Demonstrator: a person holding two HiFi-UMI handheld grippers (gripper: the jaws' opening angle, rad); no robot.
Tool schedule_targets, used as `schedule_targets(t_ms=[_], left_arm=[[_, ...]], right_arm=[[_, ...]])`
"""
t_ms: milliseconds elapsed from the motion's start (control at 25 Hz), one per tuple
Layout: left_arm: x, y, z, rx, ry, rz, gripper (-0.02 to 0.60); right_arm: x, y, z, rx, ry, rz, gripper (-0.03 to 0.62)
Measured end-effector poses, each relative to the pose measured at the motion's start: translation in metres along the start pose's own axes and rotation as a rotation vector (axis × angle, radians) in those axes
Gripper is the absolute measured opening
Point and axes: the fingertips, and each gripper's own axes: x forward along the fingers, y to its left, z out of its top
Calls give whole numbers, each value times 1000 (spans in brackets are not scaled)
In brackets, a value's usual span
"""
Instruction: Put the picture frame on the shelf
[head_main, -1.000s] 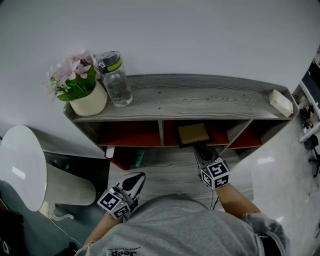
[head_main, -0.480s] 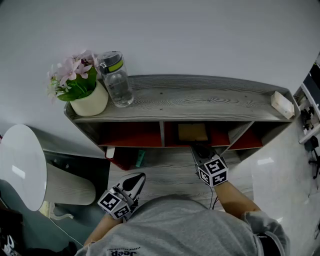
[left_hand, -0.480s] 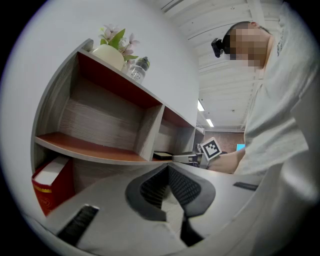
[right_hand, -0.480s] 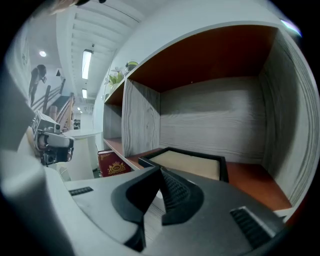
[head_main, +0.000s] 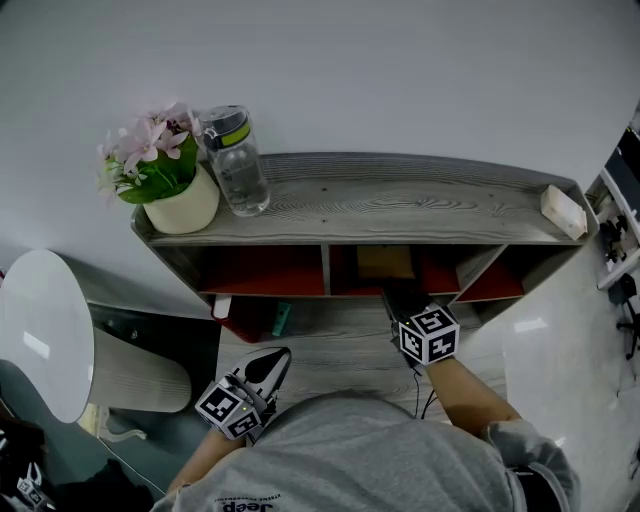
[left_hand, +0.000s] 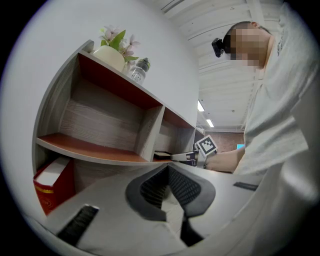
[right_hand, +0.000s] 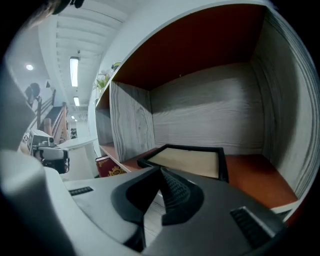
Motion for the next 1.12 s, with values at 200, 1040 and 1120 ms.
schedule_targets(t_ms=[200,1040,1120], left_arm=[[2,-3,1,2,-1,-13,9],[4,-7,28,24,-56,-26,9],[6,-5,37,30,-70,-28,9]], right_arm=[[0,-1,1,-19,3,-2,-11],[-46,27,30,73,-107,154,-9],[-62,27,36,80,-135,175,-9]])
